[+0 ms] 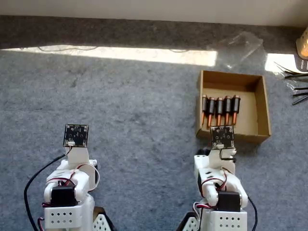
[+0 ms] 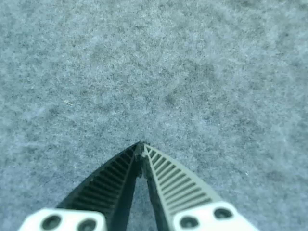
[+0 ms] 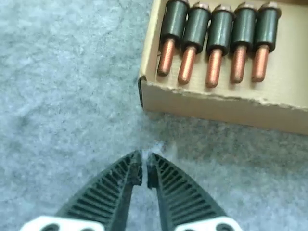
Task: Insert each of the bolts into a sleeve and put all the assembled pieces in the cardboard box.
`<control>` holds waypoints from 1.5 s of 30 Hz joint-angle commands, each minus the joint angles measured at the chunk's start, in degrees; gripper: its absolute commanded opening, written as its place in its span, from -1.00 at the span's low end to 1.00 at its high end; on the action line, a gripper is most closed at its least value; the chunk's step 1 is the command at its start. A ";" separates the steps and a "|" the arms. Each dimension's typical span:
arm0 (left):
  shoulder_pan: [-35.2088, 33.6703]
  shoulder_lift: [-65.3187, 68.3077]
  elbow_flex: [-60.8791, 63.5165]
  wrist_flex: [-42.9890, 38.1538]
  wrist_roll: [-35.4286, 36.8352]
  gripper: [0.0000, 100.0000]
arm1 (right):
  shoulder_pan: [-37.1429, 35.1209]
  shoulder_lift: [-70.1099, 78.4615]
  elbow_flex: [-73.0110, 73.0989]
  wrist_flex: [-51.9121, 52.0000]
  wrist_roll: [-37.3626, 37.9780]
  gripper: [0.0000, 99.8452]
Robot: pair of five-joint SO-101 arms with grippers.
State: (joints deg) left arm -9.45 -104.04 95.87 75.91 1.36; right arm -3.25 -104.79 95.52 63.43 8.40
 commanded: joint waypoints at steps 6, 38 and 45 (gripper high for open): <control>-0.48 -0.13 1.27 0.44 0.44 -0.99 | 0.92 -0.40 6.29 6.02 0.09 -0.99; -0.40 -0.13 1.27 0.44 0.44 -0.99 | 0.92 -0.31 6.29 8.04 0.44 -0.99; -0.40 -0.13 1.27 0.44 0.44 -0.99 | 0.92 -0.31 6.29 8.04 0.44 -0.99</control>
State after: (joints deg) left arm -9.45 -104.04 95.87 75.91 1.36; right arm -3.25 -104.79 95.52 71.16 8.40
